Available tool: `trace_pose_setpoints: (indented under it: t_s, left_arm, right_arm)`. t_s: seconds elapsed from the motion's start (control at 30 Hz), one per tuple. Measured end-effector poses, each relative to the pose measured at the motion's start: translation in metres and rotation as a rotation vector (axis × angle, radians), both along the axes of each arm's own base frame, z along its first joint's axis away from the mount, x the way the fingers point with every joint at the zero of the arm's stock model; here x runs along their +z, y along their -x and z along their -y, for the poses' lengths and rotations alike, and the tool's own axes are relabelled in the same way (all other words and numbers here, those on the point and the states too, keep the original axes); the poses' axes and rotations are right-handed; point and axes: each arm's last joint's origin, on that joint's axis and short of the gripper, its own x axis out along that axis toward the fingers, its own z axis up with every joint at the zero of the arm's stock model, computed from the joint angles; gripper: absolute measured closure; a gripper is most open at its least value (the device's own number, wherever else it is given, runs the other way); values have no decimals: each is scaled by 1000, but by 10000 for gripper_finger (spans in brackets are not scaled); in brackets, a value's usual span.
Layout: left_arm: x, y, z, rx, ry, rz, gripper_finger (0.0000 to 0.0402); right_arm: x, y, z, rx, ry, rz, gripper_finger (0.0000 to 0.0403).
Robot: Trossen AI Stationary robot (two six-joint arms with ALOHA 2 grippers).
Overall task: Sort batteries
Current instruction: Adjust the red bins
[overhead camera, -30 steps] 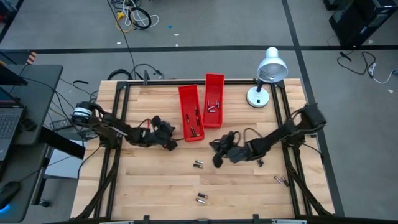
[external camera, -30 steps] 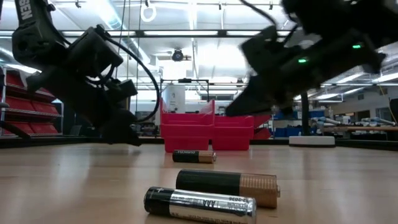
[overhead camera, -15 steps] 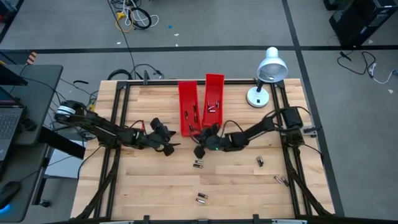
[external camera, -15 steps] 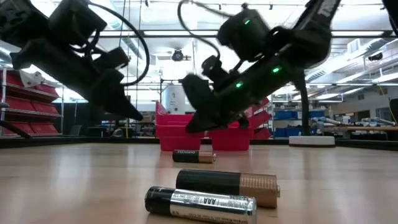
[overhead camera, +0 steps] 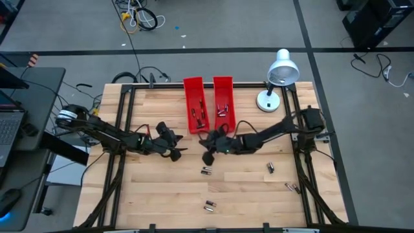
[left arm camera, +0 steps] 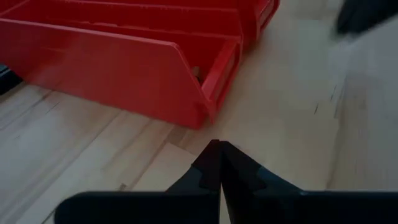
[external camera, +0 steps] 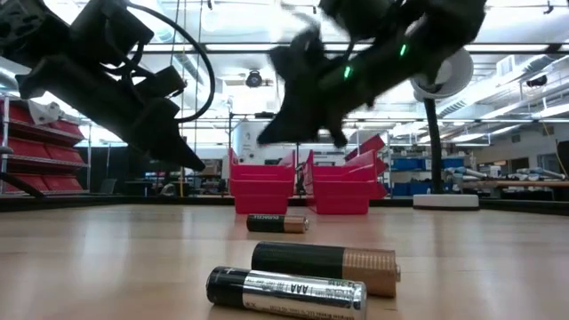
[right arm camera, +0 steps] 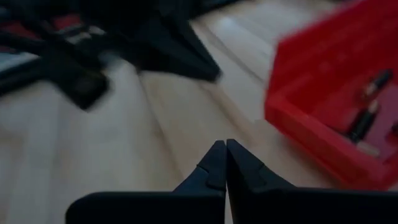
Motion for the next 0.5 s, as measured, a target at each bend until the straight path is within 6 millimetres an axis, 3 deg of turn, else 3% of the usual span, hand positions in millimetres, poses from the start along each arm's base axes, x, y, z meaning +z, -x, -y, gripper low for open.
trace_pose_setpoints:
  t_s: [0.13, 0.2, 0.4, 0.5]
  left_arm:
    - [1, 0, 2, -13, 12, 11, 387]
    - [0, 0, 3, -20, 16, 9, 387]
    - [0, 0, 4, -11, 51, 28, 387]
    - [-1, -2, 6, -50, 157, 44, 387]
  right_arm:
    - [33, 17, -5, -49, 84, -29, 403]
    - [47, 30, 3, -102, 126, -88, 403]
    - [77, 68, 54, -265, 147, -250, 403]
    - [85, 82, 80, -339, 155, -306, 403]
